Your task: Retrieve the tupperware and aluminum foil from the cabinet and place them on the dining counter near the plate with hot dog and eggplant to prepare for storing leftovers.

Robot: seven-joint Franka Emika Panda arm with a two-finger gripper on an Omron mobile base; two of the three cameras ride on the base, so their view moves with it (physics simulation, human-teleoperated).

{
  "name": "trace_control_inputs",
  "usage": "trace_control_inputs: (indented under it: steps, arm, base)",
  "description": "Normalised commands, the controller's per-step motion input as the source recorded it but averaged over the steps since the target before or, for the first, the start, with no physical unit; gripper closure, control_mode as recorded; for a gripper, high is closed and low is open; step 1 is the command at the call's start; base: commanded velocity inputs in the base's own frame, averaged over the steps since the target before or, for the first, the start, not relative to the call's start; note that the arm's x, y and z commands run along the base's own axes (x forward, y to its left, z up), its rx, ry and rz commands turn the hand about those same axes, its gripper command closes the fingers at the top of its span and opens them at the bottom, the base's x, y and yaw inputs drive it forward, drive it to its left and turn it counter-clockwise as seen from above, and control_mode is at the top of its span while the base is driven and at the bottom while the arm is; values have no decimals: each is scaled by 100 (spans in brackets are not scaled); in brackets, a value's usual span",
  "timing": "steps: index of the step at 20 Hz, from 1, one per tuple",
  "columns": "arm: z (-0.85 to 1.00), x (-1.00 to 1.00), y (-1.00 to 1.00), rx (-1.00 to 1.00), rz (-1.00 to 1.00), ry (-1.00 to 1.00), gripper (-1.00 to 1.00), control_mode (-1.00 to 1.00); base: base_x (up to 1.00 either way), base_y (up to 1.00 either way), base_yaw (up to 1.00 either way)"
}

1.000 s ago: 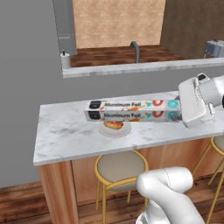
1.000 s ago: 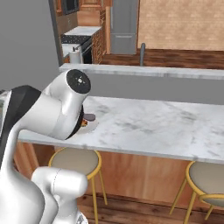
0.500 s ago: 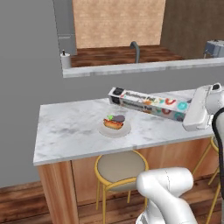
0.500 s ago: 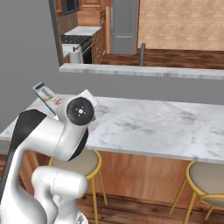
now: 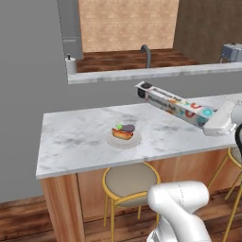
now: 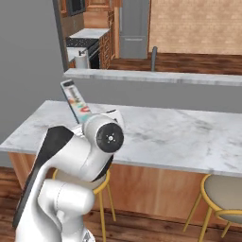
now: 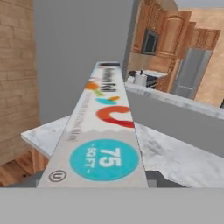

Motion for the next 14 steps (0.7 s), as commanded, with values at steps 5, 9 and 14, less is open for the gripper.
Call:
trace_control_inputs:
  steps: [5,9,14]
  arm:
    - [0,38,-13,6,-19,28,100,-100]
    - [-17,58,0,-2,-21,31,100,-100]
    - [-52,68,0,-5,-11,20,100,-100]
  base:
    - [0,0,0]
    - [0,0,0]
    - [0,0,0]
